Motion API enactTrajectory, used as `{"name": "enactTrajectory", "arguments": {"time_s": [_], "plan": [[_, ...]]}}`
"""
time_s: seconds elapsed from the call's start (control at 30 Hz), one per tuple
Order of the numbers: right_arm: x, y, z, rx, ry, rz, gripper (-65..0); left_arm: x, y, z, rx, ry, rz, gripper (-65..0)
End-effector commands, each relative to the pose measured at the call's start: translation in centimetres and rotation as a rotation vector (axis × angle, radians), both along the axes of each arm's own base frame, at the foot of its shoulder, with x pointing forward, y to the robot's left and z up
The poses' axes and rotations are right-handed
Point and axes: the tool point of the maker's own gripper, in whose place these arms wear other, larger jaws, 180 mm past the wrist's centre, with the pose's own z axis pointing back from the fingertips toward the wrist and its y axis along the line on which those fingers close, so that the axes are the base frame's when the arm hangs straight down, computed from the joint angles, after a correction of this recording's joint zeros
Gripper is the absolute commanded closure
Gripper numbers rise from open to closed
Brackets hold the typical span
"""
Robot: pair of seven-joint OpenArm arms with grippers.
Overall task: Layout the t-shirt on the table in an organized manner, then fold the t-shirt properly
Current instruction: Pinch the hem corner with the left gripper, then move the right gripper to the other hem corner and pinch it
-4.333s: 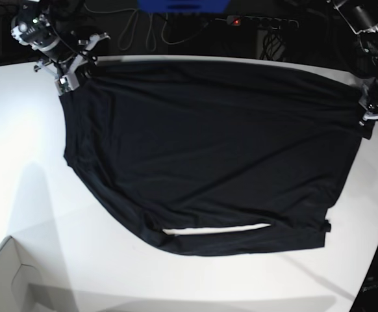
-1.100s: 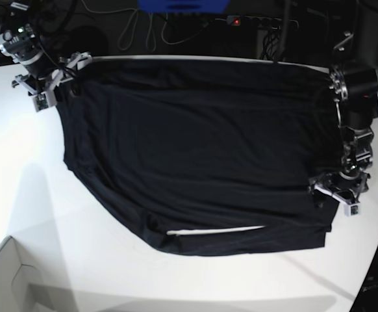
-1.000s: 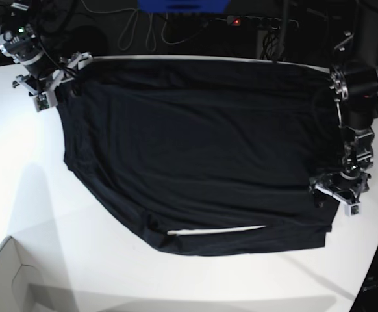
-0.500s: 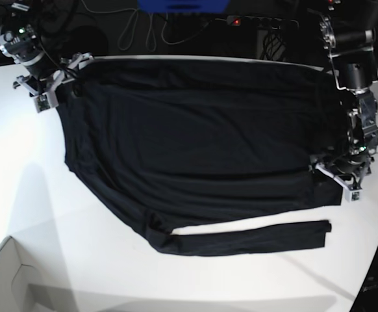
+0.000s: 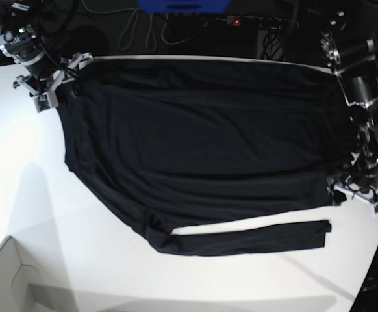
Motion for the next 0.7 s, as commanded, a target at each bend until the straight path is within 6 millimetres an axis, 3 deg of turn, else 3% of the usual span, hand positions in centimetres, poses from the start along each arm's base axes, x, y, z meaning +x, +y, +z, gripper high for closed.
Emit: {"name": "enactTrajectory", "arguments": {"time_s": [0.0,0.27,0.43,0.57,0.67], "plan": [[0.5,-0.1,0.8,-0.001,-0.035,0.004,-27.7,1.3,0.8,1.7,0.005,-0.048,0.012,-52.6],[0.5,-0.1,0.8,-0.001,-0.035,0.004,-27.4,2.6,-0.2,-1.6,-0.052,-0.051,0.031,-52.6],[0.5,-0.1,0.8,-0.001,-0.035,0.004,-27.3,3.3,-2.1,-1.8,-0.001,-0.053,-0.047,-52.6],[0.6,-0.1,0.9,-0.001,-0.039,0.004,-27.3,3.3,-2.1,-1.8,-0.002,-0.055,-0.048,-52.6],[1.8,-0.1,1.6,-0.001,-0.072,0.004,-27.3,3.4,-2.1,-1.7,-0.002,-0.056,-0.048,-52.6]]}}
